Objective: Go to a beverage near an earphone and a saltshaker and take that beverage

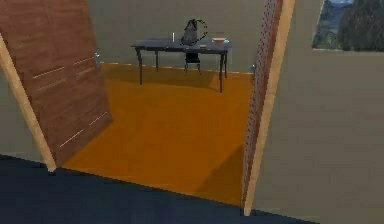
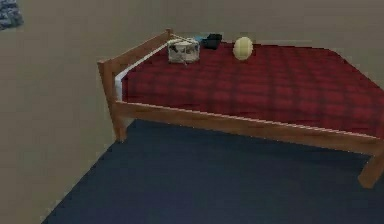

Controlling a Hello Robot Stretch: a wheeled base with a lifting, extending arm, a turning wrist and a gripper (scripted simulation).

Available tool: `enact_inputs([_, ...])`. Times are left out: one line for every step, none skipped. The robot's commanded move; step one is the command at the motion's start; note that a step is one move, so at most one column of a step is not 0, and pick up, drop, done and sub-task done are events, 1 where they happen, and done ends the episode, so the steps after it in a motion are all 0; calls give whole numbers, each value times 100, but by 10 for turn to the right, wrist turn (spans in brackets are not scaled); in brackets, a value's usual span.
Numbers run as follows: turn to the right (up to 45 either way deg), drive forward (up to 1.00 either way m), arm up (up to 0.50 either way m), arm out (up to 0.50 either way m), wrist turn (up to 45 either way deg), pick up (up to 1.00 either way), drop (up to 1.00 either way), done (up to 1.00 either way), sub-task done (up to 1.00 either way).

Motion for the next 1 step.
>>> enact_inputs([0, 100, 0, 0, 0, 0, 0, 0, 0])
